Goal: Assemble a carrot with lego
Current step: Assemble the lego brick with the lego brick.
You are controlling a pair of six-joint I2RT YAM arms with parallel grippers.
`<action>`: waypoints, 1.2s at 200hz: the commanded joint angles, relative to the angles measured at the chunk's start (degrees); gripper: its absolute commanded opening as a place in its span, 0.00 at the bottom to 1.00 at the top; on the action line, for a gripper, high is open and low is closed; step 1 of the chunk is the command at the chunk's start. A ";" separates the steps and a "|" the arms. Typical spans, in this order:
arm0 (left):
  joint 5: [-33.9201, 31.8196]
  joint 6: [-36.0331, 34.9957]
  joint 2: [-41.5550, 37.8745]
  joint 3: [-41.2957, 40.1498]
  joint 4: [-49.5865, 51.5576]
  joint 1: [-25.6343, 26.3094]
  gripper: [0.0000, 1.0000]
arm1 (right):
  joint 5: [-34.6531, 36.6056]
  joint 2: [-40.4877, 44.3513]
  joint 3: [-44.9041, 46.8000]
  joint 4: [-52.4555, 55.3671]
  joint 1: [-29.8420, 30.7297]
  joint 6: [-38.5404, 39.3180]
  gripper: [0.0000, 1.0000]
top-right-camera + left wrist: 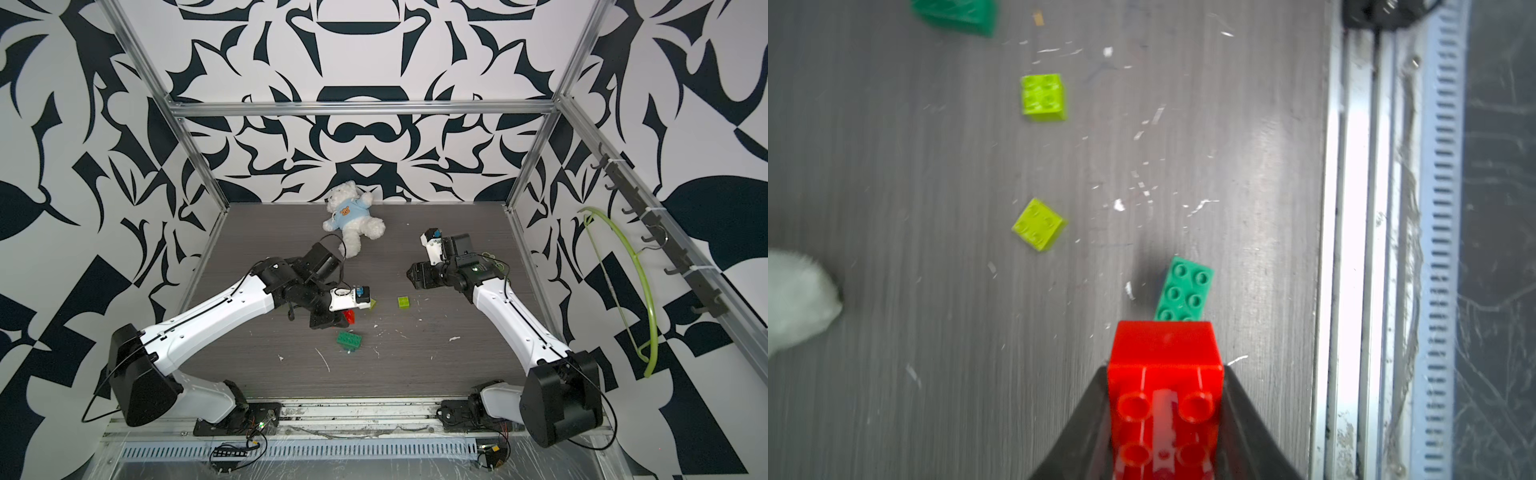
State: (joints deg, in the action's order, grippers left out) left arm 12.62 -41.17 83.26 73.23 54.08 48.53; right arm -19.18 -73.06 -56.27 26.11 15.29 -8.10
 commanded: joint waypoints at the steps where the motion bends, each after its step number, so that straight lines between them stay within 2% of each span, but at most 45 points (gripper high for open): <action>1: -2.49 -6.97 3.10 1.45 4.54 2.25 0.08 | -0.11 0.32 -0.04 -0.30 -0.09 -0.32 0.73; 67: -5.07 -12.64 12.05 5.23 4.91 5.59 0.08 | -1.02 -0.09 1.16 -0.98 -0.07 0.01 0.72; 137: -8.19 -14.05 17.81 6.42 5.30 6.57 0.09 | -1.78 -0.21 1.56 -1.35 -0.03 0.11 0.72; 240: -8.69 -12.37 19.21 6.67 5.63 7.01 0.09 | -2.77 -0.86 1.95 -1.69 -0.09 -0.08 0.71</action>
State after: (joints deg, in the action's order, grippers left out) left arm 3.70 -53.91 101.45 78.65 57.78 55.18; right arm -20.88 -73.82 -54.72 25.78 15.29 -8.05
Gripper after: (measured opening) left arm 0.357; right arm 0.713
